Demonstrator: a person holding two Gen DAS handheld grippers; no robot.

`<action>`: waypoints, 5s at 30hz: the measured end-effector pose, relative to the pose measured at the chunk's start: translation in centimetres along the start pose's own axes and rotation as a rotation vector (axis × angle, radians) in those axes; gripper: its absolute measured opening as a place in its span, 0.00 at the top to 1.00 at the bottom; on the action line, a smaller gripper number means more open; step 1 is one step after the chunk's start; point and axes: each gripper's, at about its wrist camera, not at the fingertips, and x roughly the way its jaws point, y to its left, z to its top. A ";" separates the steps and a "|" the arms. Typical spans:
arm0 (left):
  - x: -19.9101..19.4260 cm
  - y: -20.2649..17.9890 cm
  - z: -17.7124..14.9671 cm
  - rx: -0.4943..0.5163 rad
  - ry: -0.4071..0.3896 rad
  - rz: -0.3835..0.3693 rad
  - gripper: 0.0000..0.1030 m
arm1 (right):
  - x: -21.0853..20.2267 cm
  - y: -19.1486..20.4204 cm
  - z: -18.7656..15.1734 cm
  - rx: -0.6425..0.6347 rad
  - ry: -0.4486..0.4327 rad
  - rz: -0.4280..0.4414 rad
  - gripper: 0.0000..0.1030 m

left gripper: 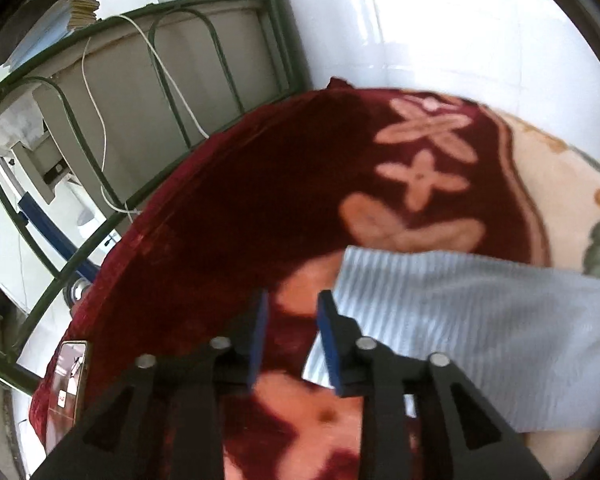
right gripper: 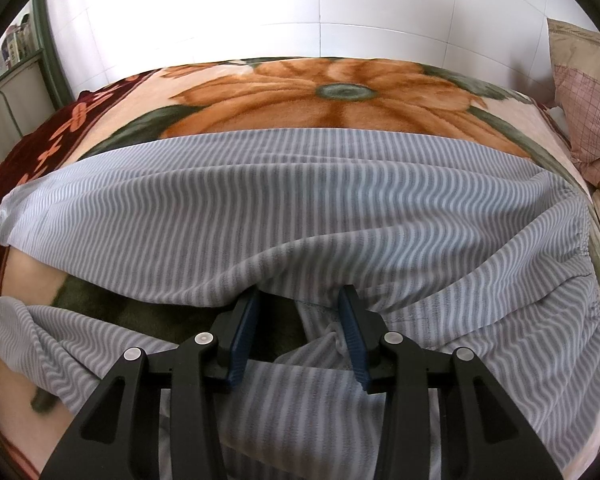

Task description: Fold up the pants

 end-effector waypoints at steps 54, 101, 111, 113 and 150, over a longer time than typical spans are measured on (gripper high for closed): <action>-13.2 -15.7 -13.4 0.311 0.226 -0.504 0.35 | -8.8 -23.6 -8.5 0.504 0.214 -0.023 0.59; -18.1 -2.3 -13.3 0.178 0.230 -0.524 0.60 | -14.5 -8.5 -2.9 -0.042 0.178 -0.016 0.70; -13.2 1.8 -10.1 0.134 0.285 -0.457 0.50 | -10.7 5.2 -2.0 -0.190 0.223 0.223 0.70; -12.0 2.1 -9.9 0.103 0.306 -0.469 0.50 | -10.1 7.2 -1.9 -0.208 0.231 0.262 0.70; -8.6 2.0 -6.6 -0.046 0.264 -0.577 0.87 | -7.7 15.3 0.0 -0.224 0.168 0.363 0.97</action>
